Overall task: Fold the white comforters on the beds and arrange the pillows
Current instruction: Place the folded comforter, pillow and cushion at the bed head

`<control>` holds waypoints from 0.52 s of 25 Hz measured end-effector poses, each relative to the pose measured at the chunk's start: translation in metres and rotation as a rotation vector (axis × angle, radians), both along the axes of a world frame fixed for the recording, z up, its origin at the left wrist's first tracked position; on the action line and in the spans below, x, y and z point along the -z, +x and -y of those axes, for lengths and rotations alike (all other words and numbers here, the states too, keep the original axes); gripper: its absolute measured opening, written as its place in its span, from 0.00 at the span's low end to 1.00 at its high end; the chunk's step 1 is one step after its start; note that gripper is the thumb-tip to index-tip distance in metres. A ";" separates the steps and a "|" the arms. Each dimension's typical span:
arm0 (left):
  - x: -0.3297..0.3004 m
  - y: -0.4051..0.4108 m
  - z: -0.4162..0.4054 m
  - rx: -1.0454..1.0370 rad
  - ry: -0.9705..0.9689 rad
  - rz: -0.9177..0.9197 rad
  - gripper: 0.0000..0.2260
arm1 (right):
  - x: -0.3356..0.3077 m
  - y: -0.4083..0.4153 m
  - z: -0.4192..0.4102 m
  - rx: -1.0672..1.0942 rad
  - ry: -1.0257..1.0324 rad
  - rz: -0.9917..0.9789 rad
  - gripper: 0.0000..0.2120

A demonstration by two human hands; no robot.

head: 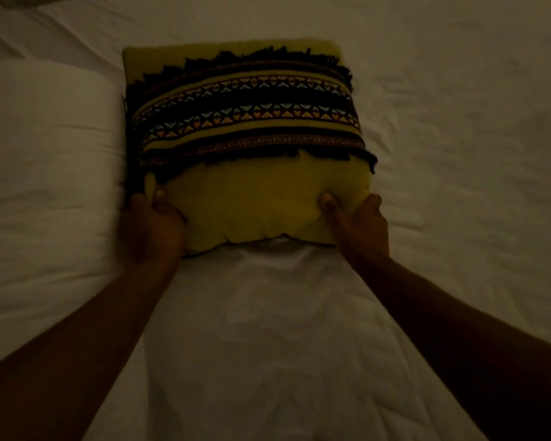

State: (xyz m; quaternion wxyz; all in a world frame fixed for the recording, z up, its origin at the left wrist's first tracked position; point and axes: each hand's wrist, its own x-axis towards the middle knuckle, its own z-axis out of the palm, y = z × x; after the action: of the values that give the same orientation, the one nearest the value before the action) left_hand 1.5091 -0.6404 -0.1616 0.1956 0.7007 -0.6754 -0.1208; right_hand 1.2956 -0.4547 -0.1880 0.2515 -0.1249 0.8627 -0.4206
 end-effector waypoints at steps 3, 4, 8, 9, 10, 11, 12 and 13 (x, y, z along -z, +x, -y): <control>-0.004 0.017 -0.064 0.135 -0.036 0.011 0.17 | -0.004 -0.006 -0.064 0.018 0.024 0.039 0.38; -0.004 0.025 -0.086 0.158 -0.028 -0.005 0.15 | -0.006 -0.006 -0.086 0.010 0.038 0.056 0.38; -0.004 0.045 -0.161 0.175 0.046 -0.119 0.15 | -0.009 0.006 -0.155 -0.032 0.086 0.120 0.38; -0.007 0.048 -0.175 0.179 0.056 -0.128 0.15 | -0.011 0.010 -0.167 -0.030 0.087 0.123 0.38; -0.010 0.053 -0.188 0.185 0.073 -0.130 0.16 | -0.012 0.014 -0.179 -0.025 0.088 0.126 0.37; -0.013 0.060 -0.199 0.186 0.096 -0.121 0.16 | -0.014 0.018 -0.191 -0.021 0.085 0.133 0.37; -0.017 0.067 -0.211 0.180 0.123 -0.114 0.16 | -0.017 0.023 -0.203 -0.018 0.081 0.147 0.37; -0.021 0.076 -0.222 0.181 0.146 -0.115 0.16 | -0.020 0.030 -0.216 -0.016 0.078 0.163 0.37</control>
State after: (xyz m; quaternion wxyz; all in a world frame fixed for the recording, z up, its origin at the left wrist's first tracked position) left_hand 1.5850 -0.4183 -0.1409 0.1707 0.6411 -0.7130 -0.2267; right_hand 1.3251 -0.2390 -0.1679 0.3289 -0.0875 0.8540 -0.3935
